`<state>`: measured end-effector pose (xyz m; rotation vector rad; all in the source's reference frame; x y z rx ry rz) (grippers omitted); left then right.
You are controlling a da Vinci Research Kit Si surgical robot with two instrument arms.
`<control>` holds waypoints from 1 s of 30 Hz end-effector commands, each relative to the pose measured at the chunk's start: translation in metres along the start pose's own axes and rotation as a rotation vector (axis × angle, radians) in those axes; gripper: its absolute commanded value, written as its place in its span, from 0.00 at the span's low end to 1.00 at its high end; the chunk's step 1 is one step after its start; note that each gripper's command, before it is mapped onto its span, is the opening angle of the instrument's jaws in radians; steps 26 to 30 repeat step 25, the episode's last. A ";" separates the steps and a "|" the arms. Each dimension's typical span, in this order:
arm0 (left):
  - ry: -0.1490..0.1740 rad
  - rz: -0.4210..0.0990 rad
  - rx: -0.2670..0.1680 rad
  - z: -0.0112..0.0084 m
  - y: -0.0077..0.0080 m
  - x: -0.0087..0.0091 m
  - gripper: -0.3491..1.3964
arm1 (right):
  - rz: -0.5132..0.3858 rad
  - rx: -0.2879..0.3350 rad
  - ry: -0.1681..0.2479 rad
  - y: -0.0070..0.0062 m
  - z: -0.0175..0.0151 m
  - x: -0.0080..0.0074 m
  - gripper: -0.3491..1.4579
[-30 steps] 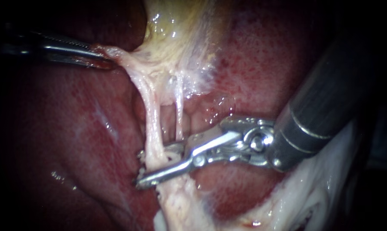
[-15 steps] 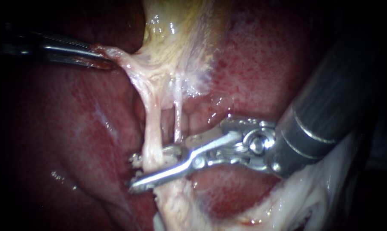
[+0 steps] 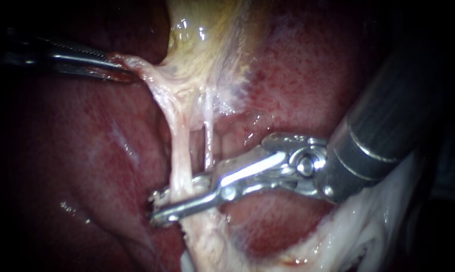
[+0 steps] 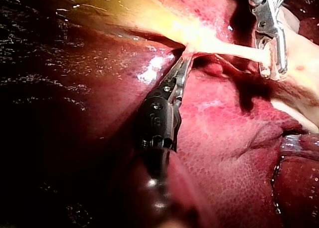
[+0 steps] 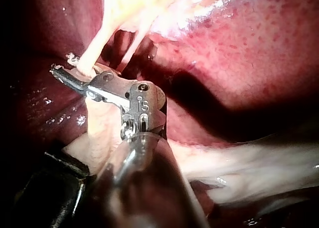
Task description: Clipping second clip left tube
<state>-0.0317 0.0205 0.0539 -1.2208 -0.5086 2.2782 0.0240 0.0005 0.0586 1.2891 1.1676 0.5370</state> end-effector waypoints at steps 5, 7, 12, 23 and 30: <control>0.000 0.000 0.000 0.0000 0.0000 0.0000 0.00 | 0.000 0.001 -0.001 0.0000 -0.0001 -0.0001 0.08; 0.000 0.000 0.000 0.0000 0.0000 0.0000 0.00 | 0.000 0.003 -0.003 0.0000 -0.0001 -0.0001 0.03; 0.000 0.000 0.000 0.0000 0.0000 0.0000 0.00 | 0.011 0.006 -0.004 -0.0001 -0.0003 -0.0002 0.00; 0.000 -0.001 0.001 0.0001 0.0000 0.0001 0.00 | 0.009 0.011 -0.009 0.0000 -0.0001 -0.0003 0.00; 0.000 -0.001 0.001 0.0001 0.0000 0.0001 0.00 | 0.008 0.011 -0.011 0.0002 0.0001 -0.0005 0.00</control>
